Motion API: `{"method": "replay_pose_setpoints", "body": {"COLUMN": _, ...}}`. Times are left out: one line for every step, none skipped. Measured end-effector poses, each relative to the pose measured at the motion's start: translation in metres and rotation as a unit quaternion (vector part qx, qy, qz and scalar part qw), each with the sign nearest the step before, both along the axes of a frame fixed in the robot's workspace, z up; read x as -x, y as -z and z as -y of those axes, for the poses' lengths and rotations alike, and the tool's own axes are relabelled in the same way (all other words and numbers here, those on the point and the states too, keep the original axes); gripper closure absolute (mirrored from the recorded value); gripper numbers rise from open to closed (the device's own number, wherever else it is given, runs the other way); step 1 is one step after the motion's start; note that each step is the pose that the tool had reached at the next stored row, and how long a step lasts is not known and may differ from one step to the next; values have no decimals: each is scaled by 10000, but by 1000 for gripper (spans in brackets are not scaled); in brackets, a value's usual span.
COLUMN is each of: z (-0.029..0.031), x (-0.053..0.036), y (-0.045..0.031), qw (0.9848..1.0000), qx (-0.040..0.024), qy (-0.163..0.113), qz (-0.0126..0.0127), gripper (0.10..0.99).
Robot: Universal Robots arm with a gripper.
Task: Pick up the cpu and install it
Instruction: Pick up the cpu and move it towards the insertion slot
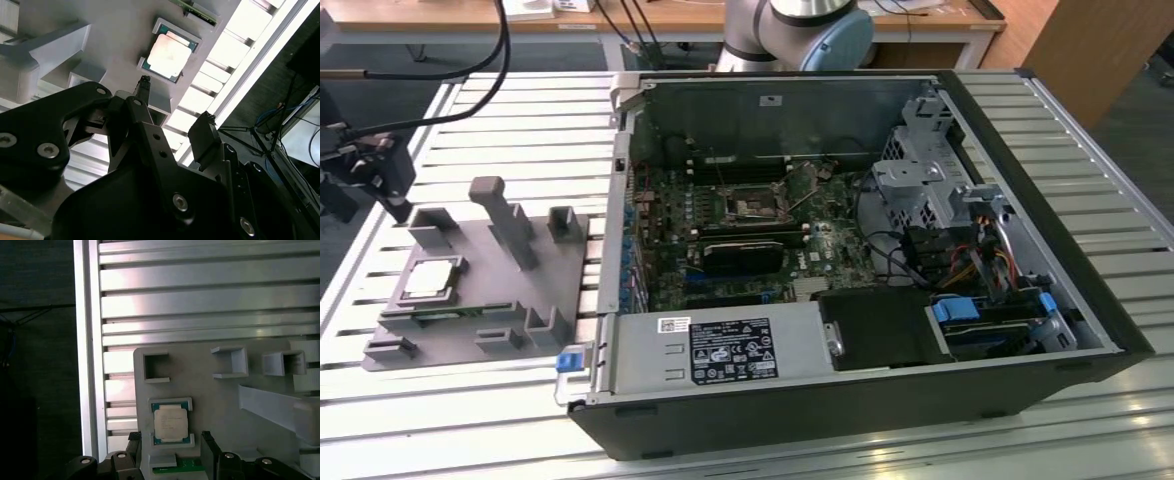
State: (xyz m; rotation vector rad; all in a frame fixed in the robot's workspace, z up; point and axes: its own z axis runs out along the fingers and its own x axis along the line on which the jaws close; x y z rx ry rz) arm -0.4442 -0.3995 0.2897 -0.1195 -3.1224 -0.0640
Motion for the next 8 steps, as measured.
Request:
{"method": "replay_pose_setpoints", "body": {"z": 0, "x": 0, "y": 9, "qw": 10000, "qx": 0, "qy": 0, "qz": 0, "gripper": 498}}
{"method": "replay_pose_setpoints", "body": {"z": 0, "x": 0, "y": 26, "qw": 10000, "qx": 0, "qy": 0, "qz": 0, "gripper": 498}}
{"method": "replay_pose_setpoints", "body": {"z": 0, "x": 0, "y": 34, "qw": 10000, "qx": 0, "qy": 0, "qz": 0, "gripper": 498}}
{"method": "replay_pose_setpoints", "body": {"z": 0, "x": 0, "y": 43, "qw": 10000, "qx": 0, "qy": 0, "qz": 0, "gripper": 498}}
{"method": "replay_pose_setpoints", "body": {"z": 0, "x": 0, "y": 51, "qw": 10000, "qx": 0, "qy": 0, "qz": 0, "gripper": 498}}
{"method": "replay_pose_setpoints", "body": {"z": 0, "x": 0, "y": 60, "qw": 10000, "qx": 0, "qy": 0, "qz": 0, "gripper": 498}}
{"method": "replay_pose_setpoints", "body": {"z": 0, "x": 0, "y": 69, "qw": 10000, "qx": 0, "qy": 0, "qz": 0, "gripper": 498}}
{"method": "replay_pose_setpoints", "body": {"z": 0, "x": 0, "y": 78, "qw": 10000, "qx": 0, "qy": 0, "qz": 0, "gripper": 498}}
